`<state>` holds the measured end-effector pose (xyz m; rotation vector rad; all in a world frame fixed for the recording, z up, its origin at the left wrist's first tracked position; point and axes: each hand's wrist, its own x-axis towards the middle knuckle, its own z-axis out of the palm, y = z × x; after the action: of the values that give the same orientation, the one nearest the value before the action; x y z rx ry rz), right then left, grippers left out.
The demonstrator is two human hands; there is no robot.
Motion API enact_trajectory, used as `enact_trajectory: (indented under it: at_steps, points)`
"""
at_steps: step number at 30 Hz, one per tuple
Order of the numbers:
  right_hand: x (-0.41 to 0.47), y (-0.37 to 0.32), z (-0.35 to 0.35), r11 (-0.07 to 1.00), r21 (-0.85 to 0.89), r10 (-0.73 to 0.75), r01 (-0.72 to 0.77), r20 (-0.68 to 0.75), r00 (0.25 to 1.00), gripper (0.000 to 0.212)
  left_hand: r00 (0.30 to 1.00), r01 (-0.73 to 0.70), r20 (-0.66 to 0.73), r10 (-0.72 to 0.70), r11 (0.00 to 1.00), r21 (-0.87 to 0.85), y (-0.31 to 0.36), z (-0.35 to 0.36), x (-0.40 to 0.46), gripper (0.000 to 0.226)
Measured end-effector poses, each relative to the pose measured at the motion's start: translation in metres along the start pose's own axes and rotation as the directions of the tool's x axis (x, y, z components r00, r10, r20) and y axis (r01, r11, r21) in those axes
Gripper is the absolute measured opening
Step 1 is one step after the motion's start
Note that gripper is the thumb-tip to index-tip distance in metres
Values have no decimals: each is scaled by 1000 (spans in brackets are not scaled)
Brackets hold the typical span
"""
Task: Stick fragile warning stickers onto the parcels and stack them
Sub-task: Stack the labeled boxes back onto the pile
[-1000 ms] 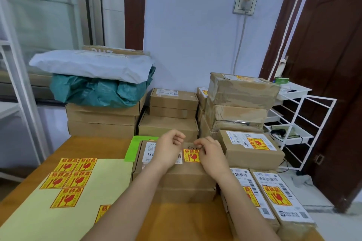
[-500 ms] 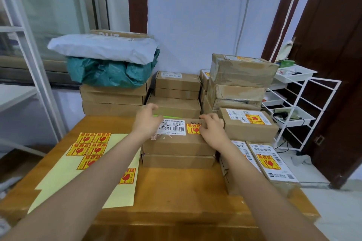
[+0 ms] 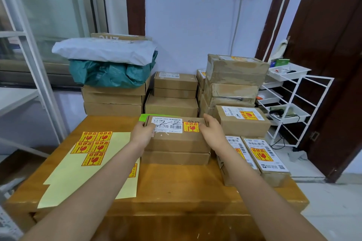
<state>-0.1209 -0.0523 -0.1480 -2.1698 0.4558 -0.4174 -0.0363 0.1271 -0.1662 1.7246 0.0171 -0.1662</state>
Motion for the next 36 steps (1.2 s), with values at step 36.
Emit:
enact_trajectory:
  at_steps: [36]
  points:
    - [-62,-14,-20,868,448,227,-214,26,974,42,996,81,66,-63,946,-314,16,-24,-42,27]
